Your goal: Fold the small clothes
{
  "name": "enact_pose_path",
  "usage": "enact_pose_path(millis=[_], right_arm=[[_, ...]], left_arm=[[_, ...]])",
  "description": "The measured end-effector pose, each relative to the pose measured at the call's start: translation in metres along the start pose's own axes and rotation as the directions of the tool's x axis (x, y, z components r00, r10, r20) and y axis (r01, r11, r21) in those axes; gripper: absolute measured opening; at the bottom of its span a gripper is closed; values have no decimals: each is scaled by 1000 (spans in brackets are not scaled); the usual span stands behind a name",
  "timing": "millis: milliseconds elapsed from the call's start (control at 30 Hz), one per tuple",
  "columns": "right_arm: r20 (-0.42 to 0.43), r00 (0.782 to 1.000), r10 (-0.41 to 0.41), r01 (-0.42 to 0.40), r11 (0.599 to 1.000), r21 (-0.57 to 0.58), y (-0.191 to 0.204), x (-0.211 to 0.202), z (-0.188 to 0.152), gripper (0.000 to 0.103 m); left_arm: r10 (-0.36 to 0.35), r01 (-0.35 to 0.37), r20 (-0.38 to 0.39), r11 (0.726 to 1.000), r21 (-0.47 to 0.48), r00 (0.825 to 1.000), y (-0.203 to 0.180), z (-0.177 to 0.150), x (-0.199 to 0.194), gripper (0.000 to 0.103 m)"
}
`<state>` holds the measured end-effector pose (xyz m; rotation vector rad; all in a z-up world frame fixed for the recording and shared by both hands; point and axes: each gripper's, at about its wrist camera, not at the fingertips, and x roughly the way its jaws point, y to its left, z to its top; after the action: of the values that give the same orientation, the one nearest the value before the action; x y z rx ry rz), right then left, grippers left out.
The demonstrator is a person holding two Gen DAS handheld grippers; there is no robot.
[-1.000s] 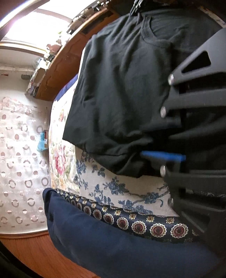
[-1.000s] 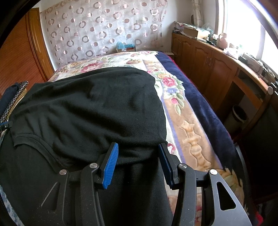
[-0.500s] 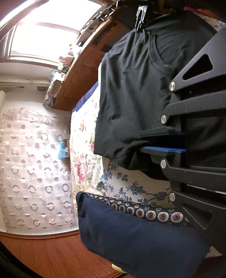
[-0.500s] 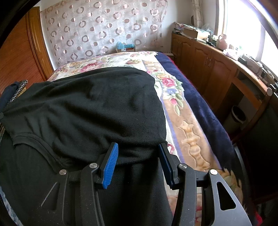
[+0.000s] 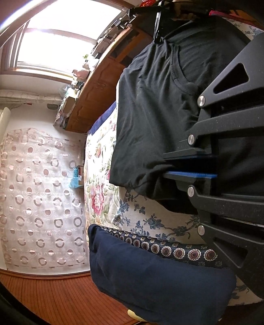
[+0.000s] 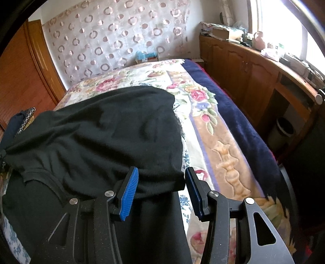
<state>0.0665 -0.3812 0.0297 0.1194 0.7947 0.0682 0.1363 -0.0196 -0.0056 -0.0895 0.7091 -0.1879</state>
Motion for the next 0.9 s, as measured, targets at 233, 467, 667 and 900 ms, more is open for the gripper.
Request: enact_pose_path(millis=[233, 467, 667, 900], right_arm=[[30, 999, -12, 14, 996, -83, 8, -5, 3, 5], [160, 987, 3, 17, 992, -127, 16, -39, -2, 3], [239, 970, 36, 2, 987, -158, 23, -74, -12, 3], [265, 962, 69, -13, 979, -204, 27, -108, -42, 3]], left_arm=[[-14, 14, 23, 1000, -2, 1000, 0, 3, -6, 11], [-32, 32, 77, 999, 4, 997, -2, 8, -27, 11], [-40, 39, 122, 999, 13, 992, 2, 9, -54, 11], [-48, 46, 135, 999, 17, 990, 10, -8, -77, 11]])
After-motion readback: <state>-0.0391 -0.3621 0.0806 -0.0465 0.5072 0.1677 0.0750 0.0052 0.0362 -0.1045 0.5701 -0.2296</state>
